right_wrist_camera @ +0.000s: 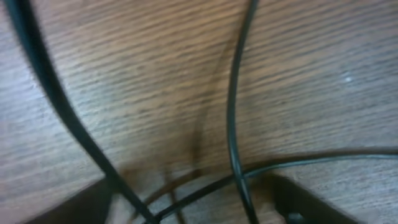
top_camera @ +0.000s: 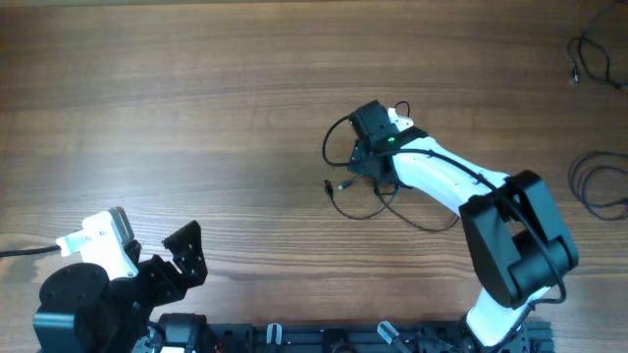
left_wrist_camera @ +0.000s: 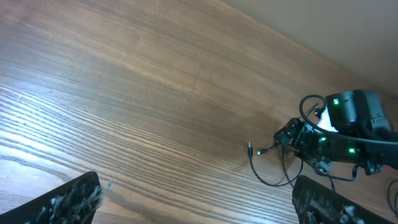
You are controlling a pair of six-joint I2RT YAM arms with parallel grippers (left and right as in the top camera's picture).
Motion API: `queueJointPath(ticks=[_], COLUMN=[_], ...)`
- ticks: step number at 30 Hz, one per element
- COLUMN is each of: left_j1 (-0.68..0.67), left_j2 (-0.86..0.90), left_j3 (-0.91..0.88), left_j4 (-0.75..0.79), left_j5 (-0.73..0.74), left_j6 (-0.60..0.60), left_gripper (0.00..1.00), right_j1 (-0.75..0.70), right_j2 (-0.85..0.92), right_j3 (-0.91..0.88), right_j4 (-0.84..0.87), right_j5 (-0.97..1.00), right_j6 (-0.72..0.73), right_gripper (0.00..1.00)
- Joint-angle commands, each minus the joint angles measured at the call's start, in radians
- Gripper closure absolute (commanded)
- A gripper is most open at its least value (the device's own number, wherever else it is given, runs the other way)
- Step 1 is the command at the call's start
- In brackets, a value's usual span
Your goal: Untangle cables
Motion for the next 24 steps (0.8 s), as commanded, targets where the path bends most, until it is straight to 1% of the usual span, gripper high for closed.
queueJointPath(ticks=[1, 3, 4, 5, 6, 10, 13, 15, 20, 22, 24], left_j1=[0.006, 0.006, 0.006, 0.006, 0.006, 0.006, 0.006, 0.006, 0.006, 0.006, 0.006], left_j2=[-0.006, -0.006, -0.006, -0.006, -0.006, -0.006, -0.006, -0.006, -0.006, -0.006, -0.006], left_j3=[0.001, 0.001, 0.001, 0.001, 0.001, 0.001, 0.001, 0.001, 0.001, 0.001, 0.001], left_j4=[0.002, 0.002, 0.002, 0.002, 0.002, 0.002, 0.002, 0.002, 0.002, 0.002, 0.002], left_j5=[0.009, 0.009, 0.009, 0.009, 0.009, 0.009, 0.009, 0.009, 0.009, 0.009, 0.009], left_j6=[-0.009, -0.009, -0.009, -0.009, -0.009, -0.009, -0.009, -0.009, -0.009, -0.009, -0.009], left_gripper=[0.00, 0.00, 0.00, 0.00, 0.00, 0.00, 0.00, 0.00, 0.00, 0.00, 0.00], right_j1=[0.005, 0.005, 0.005, 0.005, 0.005, -0.009, -0.034, -0.056, -0.108, -0.135, -0.161], right_j2=[0.047, 0.047, 0.047, 0.047, 0.047, 0.042, 0.023, -0.003, -0.084, -0.121, -0.152], right_j3=[0.003, 0.003, 0.003, 0.003, 0.003, 0.021, 0.074, 0.130, 0.247, 0.277, 0.280], right_j4=[-0.002, -0.018, -0.018, -0.017, -0.012, 0.007, -0.023, -0.058, -0.076, -0.048, 0.021], right_j5=[-0.040, -0.051, -0.055, -0.056, -0.056, -0.052, -0.049, -0.037, 0.081, 0.152, 0.224], right_j6=[-0.011, -0.032, -0.048, -0.069, -0.093, -0.246, -0.343, -0.377, -0.423, -0.457, -0.523], right_gripper=[0.46, 0.75, 0.86, 0.92, 0.96, 0.96, 0.96, 0.96, 0.96, 0.96, 0.96])
